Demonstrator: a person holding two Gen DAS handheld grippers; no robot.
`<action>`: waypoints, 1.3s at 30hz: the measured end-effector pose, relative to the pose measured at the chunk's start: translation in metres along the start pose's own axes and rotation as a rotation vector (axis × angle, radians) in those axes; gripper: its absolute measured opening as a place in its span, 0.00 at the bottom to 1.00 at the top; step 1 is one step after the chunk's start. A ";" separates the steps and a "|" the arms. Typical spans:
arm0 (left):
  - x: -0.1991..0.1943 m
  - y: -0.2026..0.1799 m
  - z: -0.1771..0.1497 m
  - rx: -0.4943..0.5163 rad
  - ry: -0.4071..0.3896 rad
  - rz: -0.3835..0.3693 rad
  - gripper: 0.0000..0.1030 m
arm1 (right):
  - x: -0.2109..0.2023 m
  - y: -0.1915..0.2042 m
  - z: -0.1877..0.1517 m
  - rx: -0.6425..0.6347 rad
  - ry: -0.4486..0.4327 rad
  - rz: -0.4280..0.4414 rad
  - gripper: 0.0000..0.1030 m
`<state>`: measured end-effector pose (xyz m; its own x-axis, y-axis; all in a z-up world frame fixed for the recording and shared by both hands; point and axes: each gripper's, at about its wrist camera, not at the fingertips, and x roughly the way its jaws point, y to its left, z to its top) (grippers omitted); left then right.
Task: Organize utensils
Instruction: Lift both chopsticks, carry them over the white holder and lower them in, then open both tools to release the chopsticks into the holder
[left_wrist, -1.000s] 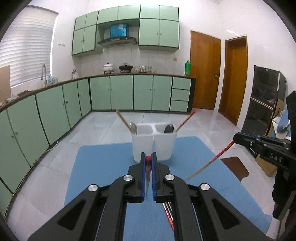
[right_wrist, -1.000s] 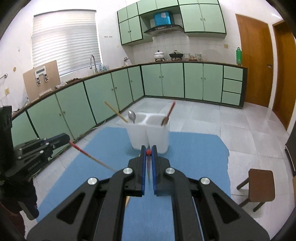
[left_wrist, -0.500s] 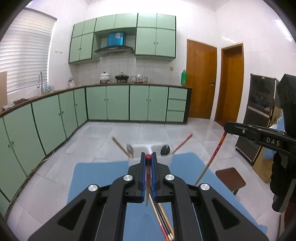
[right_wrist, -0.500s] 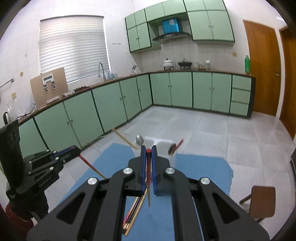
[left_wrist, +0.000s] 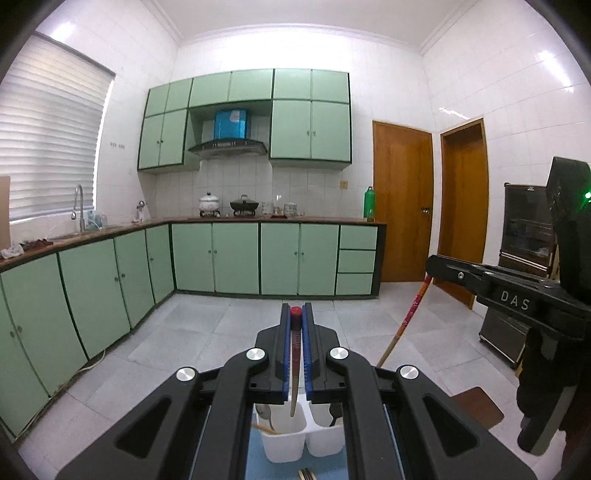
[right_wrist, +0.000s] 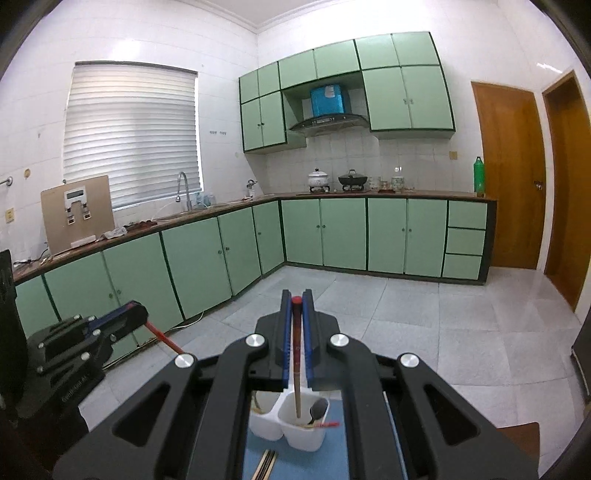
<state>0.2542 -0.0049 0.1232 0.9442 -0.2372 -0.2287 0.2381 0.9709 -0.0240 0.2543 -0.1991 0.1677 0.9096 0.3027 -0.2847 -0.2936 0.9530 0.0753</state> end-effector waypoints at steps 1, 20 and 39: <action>0.008 0.002 -0.002 -0.001 0.009 0.002 0.05 | 0.009 -0.002 -0.003 -0.004 0.005 -0.009 0.05; 0.084 0.027 -0.057 -0.055 0.188 -0.009 0.16 | 0.077 -0.012 -0.069 0.057 0.173 -0.026 0.32; -0.043 0.024 -0.119 -0.087 0.190 0.058 0.63 | -0.066 -0.002 -0.156 0.041 0.109 -0.094 0.83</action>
<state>0.1926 0.0327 0.0166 0.8939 -0.1784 -0.4114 0.1562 0.9839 -0.0873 0.1488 -0.2230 0.0377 0.8944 0.2108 -0.3944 -0.1943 0.9775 0.0818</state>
